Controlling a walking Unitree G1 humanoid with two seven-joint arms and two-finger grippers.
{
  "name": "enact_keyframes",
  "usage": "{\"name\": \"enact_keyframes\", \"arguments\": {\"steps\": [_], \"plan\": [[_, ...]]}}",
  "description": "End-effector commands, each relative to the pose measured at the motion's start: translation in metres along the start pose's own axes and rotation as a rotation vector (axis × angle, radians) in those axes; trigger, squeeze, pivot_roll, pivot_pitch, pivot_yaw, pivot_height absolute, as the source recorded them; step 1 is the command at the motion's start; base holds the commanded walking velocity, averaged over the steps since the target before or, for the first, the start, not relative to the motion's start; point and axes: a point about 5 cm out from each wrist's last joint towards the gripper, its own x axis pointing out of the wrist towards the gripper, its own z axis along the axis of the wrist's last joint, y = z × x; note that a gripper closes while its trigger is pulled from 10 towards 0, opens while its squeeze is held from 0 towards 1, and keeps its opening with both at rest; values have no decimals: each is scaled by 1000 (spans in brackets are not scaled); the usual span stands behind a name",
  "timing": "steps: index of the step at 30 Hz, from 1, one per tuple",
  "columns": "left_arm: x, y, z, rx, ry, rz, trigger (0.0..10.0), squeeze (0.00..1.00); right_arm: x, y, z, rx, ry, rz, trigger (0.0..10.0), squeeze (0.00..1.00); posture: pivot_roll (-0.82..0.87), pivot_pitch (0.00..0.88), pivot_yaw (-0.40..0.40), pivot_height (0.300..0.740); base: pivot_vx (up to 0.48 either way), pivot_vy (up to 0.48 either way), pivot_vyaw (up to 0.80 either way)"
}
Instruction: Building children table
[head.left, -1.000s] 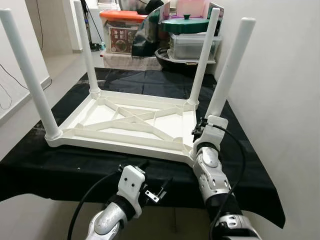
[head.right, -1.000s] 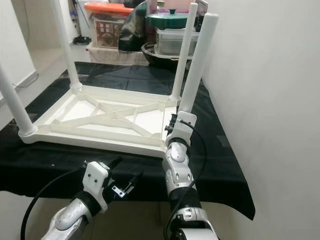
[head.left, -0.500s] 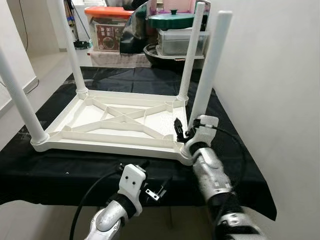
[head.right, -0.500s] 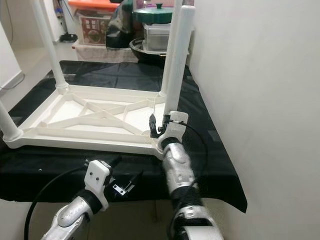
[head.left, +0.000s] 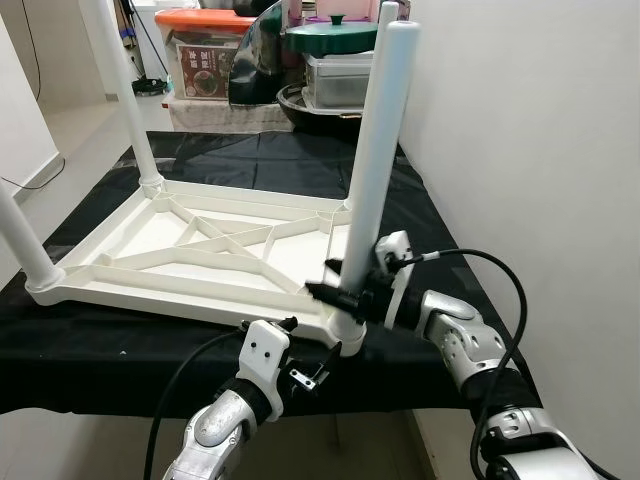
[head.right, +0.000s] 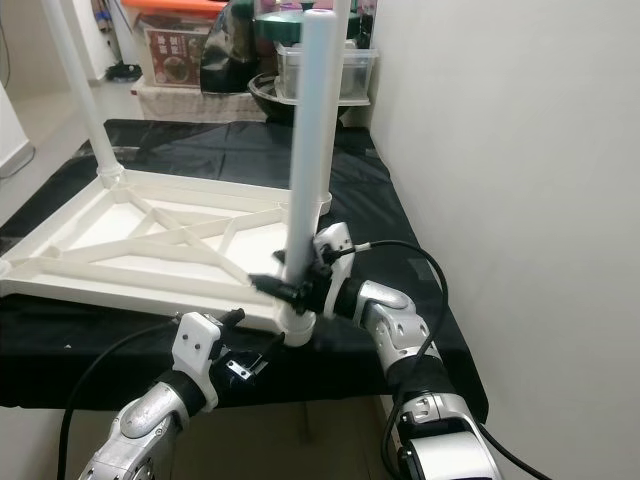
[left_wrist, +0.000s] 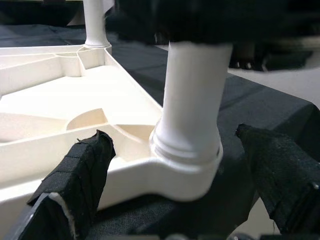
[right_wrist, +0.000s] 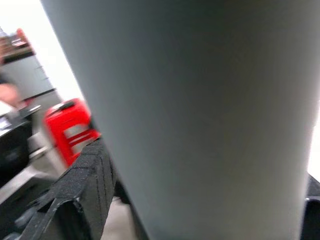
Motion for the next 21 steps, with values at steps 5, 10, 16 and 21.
{"name": "enact_keyframes", "arguments": {"steps": [5, 10, 16, 21], "plan": [[0, 1, -2, -6, -11, -9, 10000, 0, 20, -4, -15, -81, 90, -95, 0, 0, 62, 0, -68, 740, 0, 0, 0], [-1, 0, -2, -3, -14, -14, 10000, 0, 15, -27, -14, -51, 19, -546, 0, 0, 59, 0, -67, 740, 0, 0, 0], [0, 0, -3, -3, -15, -16, 10000, 0, -5, -43, -16, 43, -47, -917, 0, 0, 54, 0, -65, 740, 0, 0, 0], [1, 0, -4, 2, -16, -22, 10000, 0, -43, -37, -30, 216, -218, -1594, 0, 0, 52, 0, -68, 740, 0, 0, 0]]}}
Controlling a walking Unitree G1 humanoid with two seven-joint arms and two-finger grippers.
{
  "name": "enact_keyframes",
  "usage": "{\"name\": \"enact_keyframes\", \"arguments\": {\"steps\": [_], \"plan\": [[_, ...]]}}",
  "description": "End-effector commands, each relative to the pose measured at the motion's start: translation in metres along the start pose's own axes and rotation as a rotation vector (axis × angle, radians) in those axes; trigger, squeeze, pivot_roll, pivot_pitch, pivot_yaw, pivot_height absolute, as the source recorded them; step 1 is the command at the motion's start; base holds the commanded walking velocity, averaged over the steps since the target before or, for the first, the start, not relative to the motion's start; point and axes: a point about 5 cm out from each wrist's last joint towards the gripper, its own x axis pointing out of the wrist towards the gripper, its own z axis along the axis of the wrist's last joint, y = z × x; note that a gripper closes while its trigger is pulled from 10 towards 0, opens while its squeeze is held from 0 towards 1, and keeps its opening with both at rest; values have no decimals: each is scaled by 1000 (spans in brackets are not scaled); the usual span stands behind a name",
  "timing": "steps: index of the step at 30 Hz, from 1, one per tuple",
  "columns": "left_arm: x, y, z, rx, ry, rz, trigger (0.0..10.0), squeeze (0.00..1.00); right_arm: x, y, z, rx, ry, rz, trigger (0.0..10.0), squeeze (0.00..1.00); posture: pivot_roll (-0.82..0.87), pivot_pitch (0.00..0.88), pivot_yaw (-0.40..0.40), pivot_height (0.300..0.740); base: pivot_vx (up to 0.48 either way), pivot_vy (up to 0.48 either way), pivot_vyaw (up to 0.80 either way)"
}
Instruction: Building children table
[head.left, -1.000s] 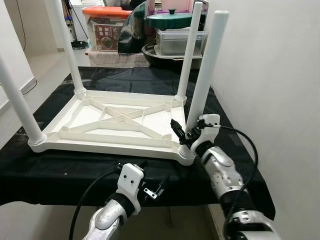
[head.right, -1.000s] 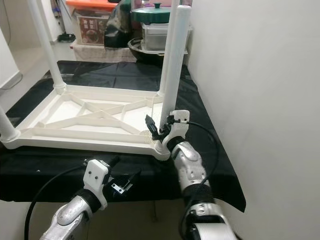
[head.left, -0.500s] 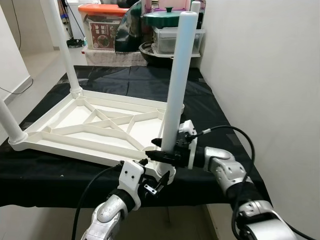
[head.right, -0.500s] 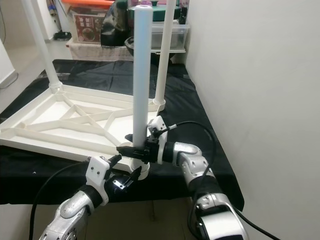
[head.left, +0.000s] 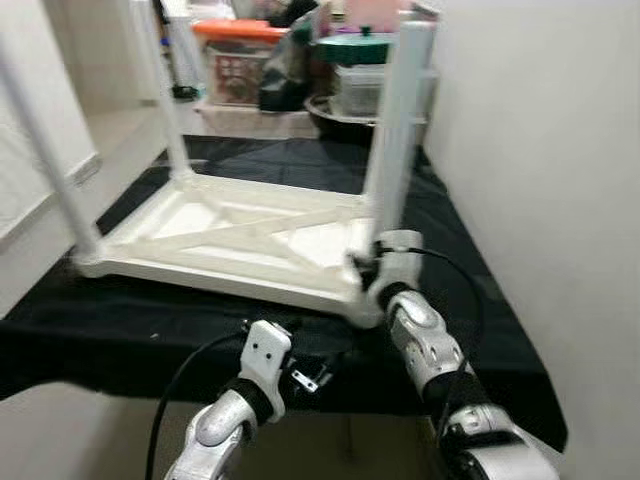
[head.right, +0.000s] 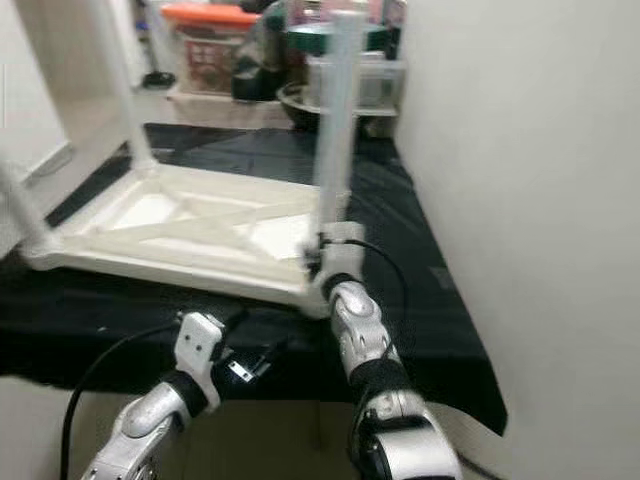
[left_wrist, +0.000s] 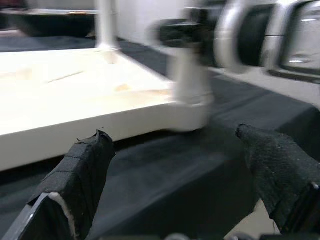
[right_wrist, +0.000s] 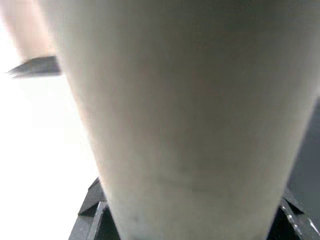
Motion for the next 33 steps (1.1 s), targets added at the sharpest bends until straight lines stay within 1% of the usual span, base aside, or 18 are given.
{"name": "enact_keyframes", "arguments": {"steps": [1, 5, 6, 9, 10, 11, 12, 16, 17, 21, 24, 25, 26, 27, 28, 29, 31, 33], "plan": [[1, 0, -2, -5, -2, -1, 10000, 0, -8, -18, -14, 156, 68, -235, 0, 0, 52, 0, -68, 740, 0, 0, 0], [2, 1, -3, -1, 0, -2, 10000, 0, -11, 0, -17, 188, 64, -231, 0, 0, 55, 0, -66, 740, 0, 0, 0], [3, 2, -3, 2, -1, -3, 10000, 0, -11, 15, -18, 205, 67, -169, 4000, 0, 55, 0, -64, 740, 0, 0, 0], [3, 2, -3, 2, -2, -2, 10000, 0, -10, 19, -19, 212, 73, -139, 4000, 0, 55, 0, -64, 740, 0, 0, 0], [4, 3, -3, 3, -2, -1, 10000, 0, -9, 23, -18, 197, 65, -98, 10000, 0, 53, 0, -65, 740, 0, 0, 0], [4, 3, -3, 3, -2, -1, 10000, 0, -9, 23, -18, 197, 65, -98, 10000, 0, 53, 0, -65, 740, 0, 0, 0], [5, 4, -3, -2, -1, 1, 10000, 0, -8, 26, -16, 180, 43, -39, 10000, 1000, 48, 0, -66, 740, 0, 0, 0], [8, 7, -4, -6, 2, 5, 10000, 0, -6, 26, -10, 151, -7, 43, 10000, 1000, 50, 0, -65, 740, 0, 0, 0], [8, 7, -5, -6, 3, 4, 10000, 0, -5, 26, -8, 168, -16, 103, 10000, 0, 48, 0, -68, 740, 0, 0, 0], [9, 7, -6, -8, 6, 2, 10000, 0, -3, 27, -3, 180, -36, 253, 10000, 0, 50, 0, -68, 740, 0, 0, 0], [10, 6, -7, -16, 11, -4, 10000, 0, -2, 27, 0, 142, -34, 435, 10000, 0, 49, 0, -70, 740, 0, 0, 0], [11, 4, -8, -19, 14, -12, 10000, 0, -5, 29, -2, 128, 8, 604, 10000, 0, 54, 0, -74, 740, 0, 0, 0], [11, 4, -8, -19, 14, -12, 10000, 0, -5, 29, -2, 128, 8, 604, 10000, 0, 54, 0, -74, 740, 0, 0, 0], [12, 3, -9, -20, 19, -21, 10000, 0, -8, 30, -3, 94, 43, 752, 10000, 0, 59, 0, -77, 740, 0, 0, 0], [12, 1, -12, -25, 30, -43, 10000, 0, -18, 31, -6, 32, 115, 1041, 10000, 0, 69, 0, -82, 740, 0, 0, 0], [12, 1, -12, -25, 30, -43, 10000, 0, -18, 31, -6, 32, 115, 1041, 10000, 0, 69, 0, -82, 740, 0, 0, 0], [12, 0, -13, -31, 37, -54, 10000, 0, -26, 31, -7, -23, 163, 1218, 10000, 0, 71, 0, -83, 740, 0, 0, 0], [12, 0, -13, -31, 37, -54, 10000, 0, -26, 31, -7, -23, 163, 1218, 10000, 0, 71, 0, -83, 740, 0, 0, 0]]}}
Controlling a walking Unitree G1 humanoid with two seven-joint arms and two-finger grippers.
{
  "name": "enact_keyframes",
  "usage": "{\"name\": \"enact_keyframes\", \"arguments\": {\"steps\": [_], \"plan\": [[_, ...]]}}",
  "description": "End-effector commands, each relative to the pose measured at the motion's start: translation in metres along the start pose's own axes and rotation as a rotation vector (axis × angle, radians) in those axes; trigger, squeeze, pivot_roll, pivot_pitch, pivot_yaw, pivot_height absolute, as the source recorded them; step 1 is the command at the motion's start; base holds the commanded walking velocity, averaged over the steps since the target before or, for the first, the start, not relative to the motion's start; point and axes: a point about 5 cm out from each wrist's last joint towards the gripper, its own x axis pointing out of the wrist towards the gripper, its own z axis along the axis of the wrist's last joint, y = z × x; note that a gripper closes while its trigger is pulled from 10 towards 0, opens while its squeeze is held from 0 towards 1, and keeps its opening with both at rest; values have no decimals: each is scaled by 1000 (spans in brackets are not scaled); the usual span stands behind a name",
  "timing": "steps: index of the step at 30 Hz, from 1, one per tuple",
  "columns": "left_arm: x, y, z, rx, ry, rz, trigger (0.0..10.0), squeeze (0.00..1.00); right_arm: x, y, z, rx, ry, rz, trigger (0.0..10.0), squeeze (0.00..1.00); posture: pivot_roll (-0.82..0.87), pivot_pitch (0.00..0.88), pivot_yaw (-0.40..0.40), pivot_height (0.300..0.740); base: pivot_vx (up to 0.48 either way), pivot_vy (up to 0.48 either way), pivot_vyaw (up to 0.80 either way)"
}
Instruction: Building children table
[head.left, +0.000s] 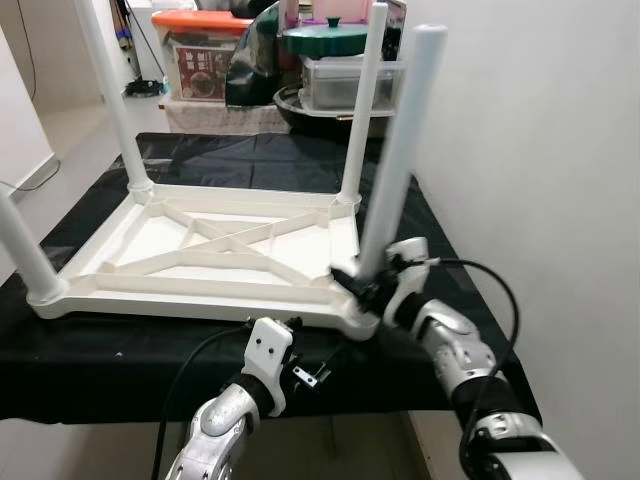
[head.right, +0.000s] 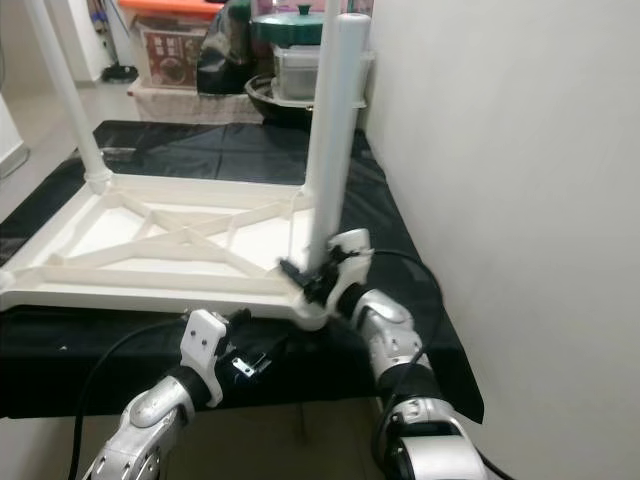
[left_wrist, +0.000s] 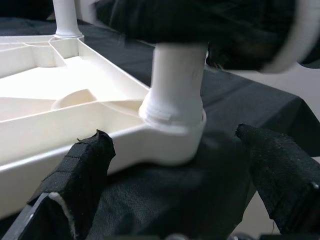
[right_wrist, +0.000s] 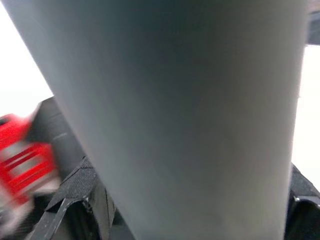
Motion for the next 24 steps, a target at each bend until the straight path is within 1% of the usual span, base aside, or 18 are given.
{"name": "enact_keyframes", "arguments": {"steps": [1, 3, 4, 7, 11, 12, 13, 14, 15, 16, 17, 18, 19, 20, 21, 22, 23, 24], "plan": [[1, -1, -1, -10, 1, -12, 10000, 0, 5, 9, -3, -2, 40, 115, 10000, 0, 71, 0, -83, 740, 0, 0, 0], [-1, 0, -2, -10, -1, -9, 10000, 0, 8, 15, 4, -21, 61, 251, 10000, 0, 73, 0, -80, 740, 0, 0, 0], [-1, 0, -2, -10, -1, -9, 10000, 0, 8, 15, 4, -21, 61, 251, 10000, 0, 73, 0, -80, 740, 0, 0, 0], [-2, 1, -3, -7, -1, -6, 10000, 0, 15, 17, 11, -40, 53, 300, 10000, 0, 71, 0, -74, 740, 0, 0, 0], [-2, 1, -3, -6, 0, -8, 10000, 0, 16, 19, 13, -22, 37, 331, 10000, 0, 74, 0, -74, 740, 0, 0, 0], [-2, 0, -4, -5, 1, -11, 10000, 0, 17, 18, 12, -29, 26, 292, 0, 0, 75, 0, -74, 740, 0, 0, 0], [-2, 0, -4, -5, 1, -12, 10000, 0, 18, 16, 10, -32, 16, 238, 0, 0, 72, 0, -76, 740, 0, 0, 0], [-2, 0, -4, -5, 1, -12, 10000, 0, 18, 16, 10, -32, 16, 238, 0, 0, 72, 0, -76, 740, 0, 0, 0], [-2, -1, -5, -5, 0, -13, 10000, 0, 18, 15, 8, -34, 12, 205, 0, 0, 72, 0, -76, 740, 0, 0, 0], [-2, -1, -5, -8, -1, -12, 10000, 0, 18, 12, 4, -23, 3, 119, 0, 0, 68, 0, -76, 740, 0, 0, 0], [-2, -1, -5, -8, -1, -12, 10000, 0, 18, 12, 4, -23, 3, 119, 0, 0, 68, 0, -76, 740, 0, 0, 0], [-3, -2, -5, -9, -2, -12, 10000, 0, 18, 10, 2, -14, -7, 65, 0, 0, 65, 0, -77, 740, 0, 0, 0], [-3, -2, -5, -9, -2, -12, 10000, 0, 18, 10, 2, -14, -7, 65, 0, 0, 65, 0, -77, 740, 0, 0, 0], [-3, -2, -5, -11, -3, -12, 10000, 0, 17, 8, 0, -14, -17, 12, 0, 0, 65, 0, -77, 740, 0, 0, 0], [-3, -2, -6, -12, -4, -12, 10000, 0, 16, 1, -2, -2, -29, -109, 0, 0, 64, 0, -78, 740, 0, 0, 0], [-4, -2, -5, -11, -8, -11, 10000, 0, 14, -8, -2, 19, -50, -273, 0, 0, 63, 0, -77, 740, 0, 0, 0], [-4, -2, -5, -11, -10, -10, 10000, 0, 12, -15, -2, 38, -62, -387, 0, 0, 63, 0, -77, 740, 0, 0, 0], [-4, -2, -6, -10, -11, -8, 10000, 0, 8, -23, -3, 57, -75, -542, 0, 0, 60, 0, -79, 740, 0, 0, 0]]}}
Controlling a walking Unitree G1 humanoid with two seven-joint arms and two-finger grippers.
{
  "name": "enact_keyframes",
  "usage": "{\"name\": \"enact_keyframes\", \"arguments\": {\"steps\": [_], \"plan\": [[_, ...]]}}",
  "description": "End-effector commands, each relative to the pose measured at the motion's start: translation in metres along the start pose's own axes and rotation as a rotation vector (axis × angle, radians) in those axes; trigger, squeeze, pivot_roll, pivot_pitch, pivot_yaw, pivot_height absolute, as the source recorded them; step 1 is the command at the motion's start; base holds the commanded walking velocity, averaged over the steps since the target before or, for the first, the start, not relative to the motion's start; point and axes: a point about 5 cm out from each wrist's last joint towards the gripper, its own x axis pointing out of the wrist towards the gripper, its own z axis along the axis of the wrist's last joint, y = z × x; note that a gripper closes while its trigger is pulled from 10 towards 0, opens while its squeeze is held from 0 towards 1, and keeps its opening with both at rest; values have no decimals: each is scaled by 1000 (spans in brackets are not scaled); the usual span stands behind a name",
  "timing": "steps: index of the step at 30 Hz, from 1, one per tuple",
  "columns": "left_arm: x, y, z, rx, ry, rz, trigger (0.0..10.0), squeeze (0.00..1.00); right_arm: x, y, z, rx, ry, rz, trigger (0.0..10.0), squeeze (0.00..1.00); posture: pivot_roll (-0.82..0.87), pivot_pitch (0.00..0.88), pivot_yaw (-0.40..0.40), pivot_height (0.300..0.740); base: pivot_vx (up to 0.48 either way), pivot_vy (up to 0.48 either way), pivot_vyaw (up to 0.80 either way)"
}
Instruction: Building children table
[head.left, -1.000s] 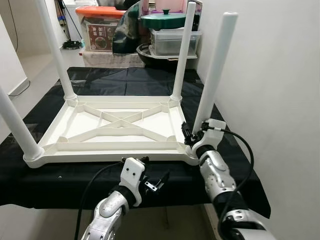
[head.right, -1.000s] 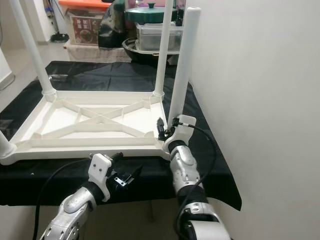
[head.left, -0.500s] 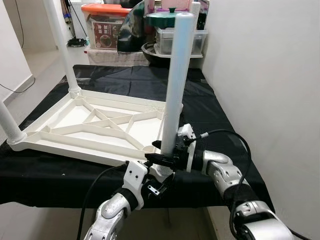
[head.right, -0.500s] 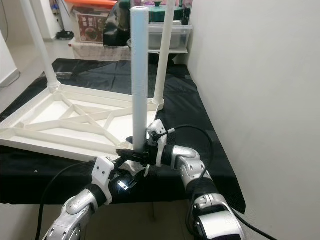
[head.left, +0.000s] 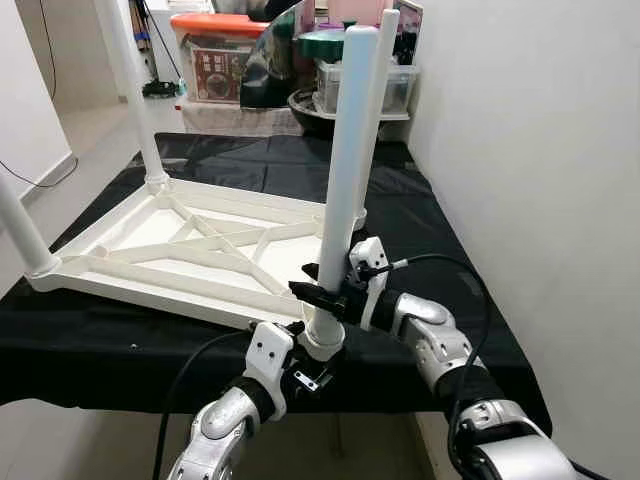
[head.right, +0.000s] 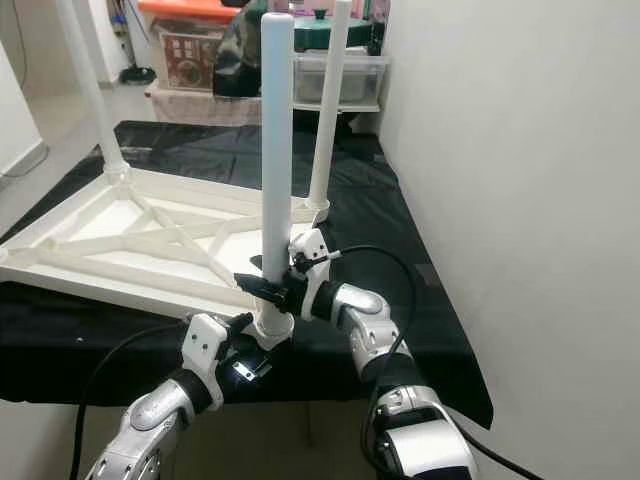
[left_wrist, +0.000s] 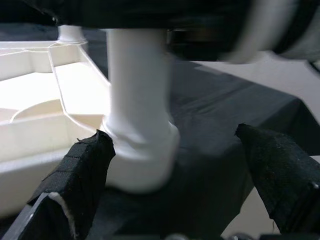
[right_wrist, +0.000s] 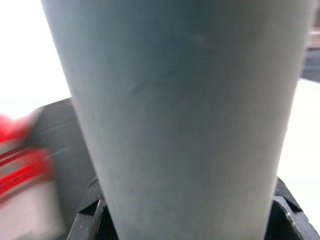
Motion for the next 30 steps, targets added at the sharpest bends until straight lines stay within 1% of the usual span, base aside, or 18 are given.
{"name": "enact_keyframes", "arguments": {"steps": [1, 2, 3, 4, 5, 6, 7, 8, 11, 16, 17, 20, 21, 26, 27, 28, 29, 30], "plan": [[-3, -1, -5, -10, 8, 1, 10000, 0, -10, -21, -12, 110, 16, -283, 0, 0, 60, 0, -79, 740, 0, 0, 0], [-4, -1, -5, -9, 8, 2, 10000, 0, -12, -26, -13, 117, 12, -372, 0, 0, 60, 0, -79, 740, 0, 0, 0], [-4, -1, -5, -8, 7, 4, 10000, 0, -18, -35, -15, 124, 13, -544, 0, 0, 58, 0, -78, 740, 0, 0, 0], [-4, -1, -5, -8, 7, 4, 10000, 0, -18, -35, -15, 124, 13, -544, 0, 0, 58, 0, -78, 740, 0, 0, 0], [-4, -1, -5, -8, 7, 5, 10000, 0, -25, -41, -17, 130, 6, -695, 0, 0, 60, 0, -79, 740, 0, 0, 0], [-4, -1, -5, -8, 7, 5, 10000, 0, -25, -41, -17, 130, 6, -695, 0, 0, 60, 0, -79, 740, 0, 0, 0], [-4, -1, -6, -6, 7, 7, 10000, 0, -32, -43, -19, 136, -10, -833, 0, 0, 62, 0, -76, 740, 0, 0, 0], [-4, -1, -6, -6, 7, 7, 10000, 0, -32, -43, -19, 136, -10, -833, 0, 0, 62, 0, -76, 740, 0, 0, 0], [-4, -1, -7, -2, 9, 7, 10000, 0, -41, -36, -26, 187, -42, -1089, 0, 0, 63, 0, -78, 740, 0, 0, 0], [-5, -1, -8, 0, 9, 8, 10000, 0, -32, -22, -32, 233, -30, -1122, 0, 0, 67, 0, -80, 740, 0, 0, 0], [-6, -1, -8, -1, 10, 8, 10000, 0, -27, -19, -32, 220, -30, -1080, 10000, 0, 66, 0, -79, 740, 0, 0, 0], [-6, -1, -9, -3, 12, 8, 10000, 0, -19, -13, -30, 211, -45, -1009, 10000, 0, 66, 0, -78, 740, 0, 0, 0], [-6, -1, -10, -4, 12, 7, 10000, 0, -17, -12, -26, 184, -68, -967, 10000, 1000, 65, 0, -78, 740, 0, 0, 0], [-7, -2, -10, -5, 14, 5, 10000, 0, -13, -10, -17, 146, -117, -884, 10000, 1000, 61, 0, -74, 740, 0, 0, 0], [-7, -2, -11, -6, 15, 3, 10000, 0, -9, -9, -10, 146, -153, -761, 10000, 0, 60, 0, -72, 740, 0, 0, 0], [-6, -2, -11, -6, 16, 2, 10000, 0, -5, -7, -4, 155, -172, -593, 10000, 0, 60, 0, -71, 740, 0, 0, 0], [-6, -2, -11, -6, 16, 2, 10000, 0, -5, -7, -4, 155, -172, -593, 10000, 0, 60, 0, -71, 740, 0, 0, 0], [-6, -2, -11, -6, 16, 1, 10000, 0, -3, -6, -1, 162, -184, -477, 10000, 0, 60, 0, -71, 740, 0, 0, 0]]}}
